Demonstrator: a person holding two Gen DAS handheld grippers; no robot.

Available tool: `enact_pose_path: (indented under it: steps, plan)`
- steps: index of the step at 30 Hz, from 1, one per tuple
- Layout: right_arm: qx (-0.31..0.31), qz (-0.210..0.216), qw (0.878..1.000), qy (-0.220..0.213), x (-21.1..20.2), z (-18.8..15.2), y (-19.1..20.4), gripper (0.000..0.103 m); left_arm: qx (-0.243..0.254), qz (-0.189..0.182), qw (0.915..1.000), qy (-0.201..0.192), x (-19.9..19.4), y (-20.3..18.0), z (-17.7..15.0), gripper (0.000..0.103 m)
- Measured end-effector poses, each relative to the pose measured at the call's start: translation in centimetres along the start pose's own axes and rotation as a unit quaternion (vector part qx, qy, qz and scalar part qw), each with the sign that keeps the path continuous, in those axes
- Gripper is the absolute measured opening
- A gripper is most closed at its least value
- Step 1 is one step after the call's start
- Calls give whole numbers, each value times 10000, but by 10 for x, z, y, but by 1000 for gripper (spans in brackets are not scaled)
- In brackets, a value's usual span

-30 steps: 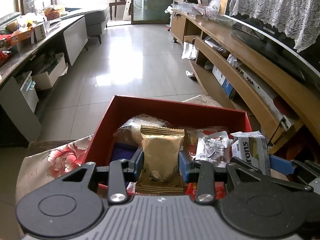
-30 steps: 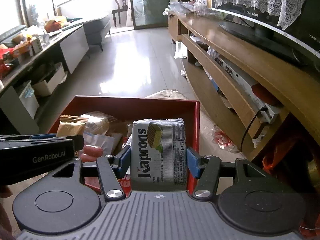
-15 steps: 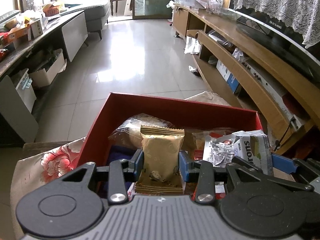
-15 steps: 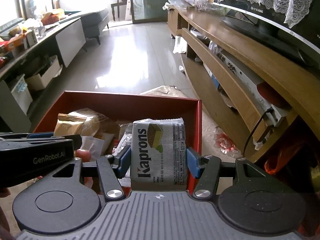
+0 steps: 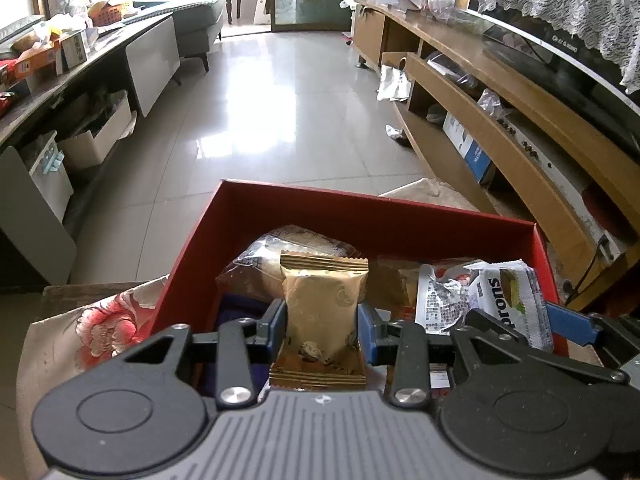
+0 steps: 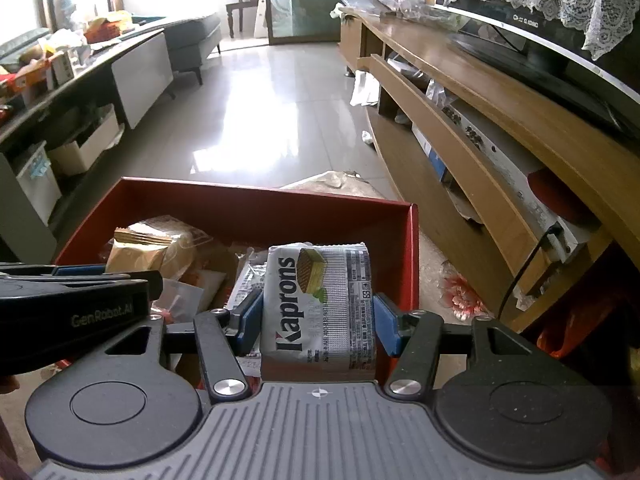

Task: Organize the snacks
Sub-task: 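Lower the gold packet and Kaprons pack into the red box and open both tools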

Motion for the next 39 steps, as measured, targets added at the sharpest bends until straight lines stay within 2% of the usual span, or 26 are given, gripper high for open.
enact_pose_path:
  steps: [14,20,29,36,39]
  plan:
    - [-14,10,10000,-33,2,2,2,67,-20,84,9999,69,8,5,1,42]
    - [43,-17,10000,-40,1,3,-2,74,-43,89,9998,148,10,6,1,47]
    - [100,17,9999,-118,-13,5,-5,81,-95,92,9999,63,-5,12,2,54]
    - [280,195,9994,-96,-22,6,-12,84,-128,-22,9999,5,-17,13,2,58]
    - [281,130,9994,-136,-29,4,-15,84,-127,-85,9999,17,-22,12,-1,60]
Point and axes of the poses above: each gripper's, at about its wrist camera, not at the fingertips, and x roughly the way its jaws point, y to its left, z to its top, the point moved 3 cm from there along x, roughly the way its jaws point, and after that the axes turned 9 degrees about -z, right-handed, at the moved point
